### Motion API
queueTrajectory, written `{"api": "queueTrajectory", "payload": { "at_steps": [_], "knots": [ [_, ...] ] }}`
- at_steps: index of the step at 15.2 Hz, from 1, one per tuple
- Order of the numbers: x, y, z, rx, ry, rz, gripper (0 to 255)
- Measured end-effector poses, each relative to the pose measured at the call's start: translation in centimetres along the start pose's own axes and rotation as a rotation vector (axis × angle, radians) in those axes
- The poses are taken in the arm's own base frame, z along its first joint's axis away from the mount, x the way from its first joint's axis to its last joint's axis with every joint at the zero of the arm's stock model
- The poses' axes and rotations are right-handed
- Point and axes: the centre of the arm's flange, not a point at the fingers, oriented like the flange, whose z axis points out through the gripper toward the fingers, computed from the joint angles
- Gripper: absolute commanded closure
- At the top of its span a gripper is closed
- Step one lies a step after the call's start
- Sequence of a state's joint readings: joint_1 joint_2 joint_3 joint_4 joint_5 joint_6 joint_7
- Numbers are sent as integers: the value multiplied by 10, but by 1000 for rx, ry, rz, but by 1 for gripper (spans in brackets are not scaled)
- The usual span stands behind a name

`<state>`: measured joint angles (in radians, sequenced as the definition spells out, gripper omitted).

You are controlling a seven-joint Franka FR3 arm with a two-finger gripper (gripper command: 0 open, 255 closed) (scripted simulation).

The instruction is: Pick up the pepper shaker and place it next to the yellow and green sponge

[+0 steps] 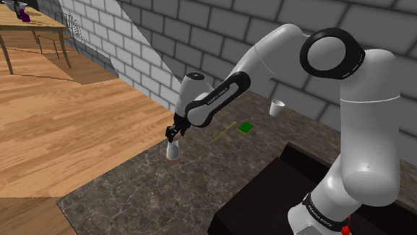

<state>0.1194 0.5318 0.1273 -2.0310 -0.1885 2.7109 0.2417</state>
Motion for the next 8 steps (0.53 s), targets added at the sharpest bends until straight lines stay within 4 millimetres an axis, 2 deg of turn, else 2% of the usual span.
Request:
{"api": "queueTrajectory", "payload": {
  "at_steps": [8],
  "knots": [
    [8,-1,-42,0,0,0,255]
  ]
}}
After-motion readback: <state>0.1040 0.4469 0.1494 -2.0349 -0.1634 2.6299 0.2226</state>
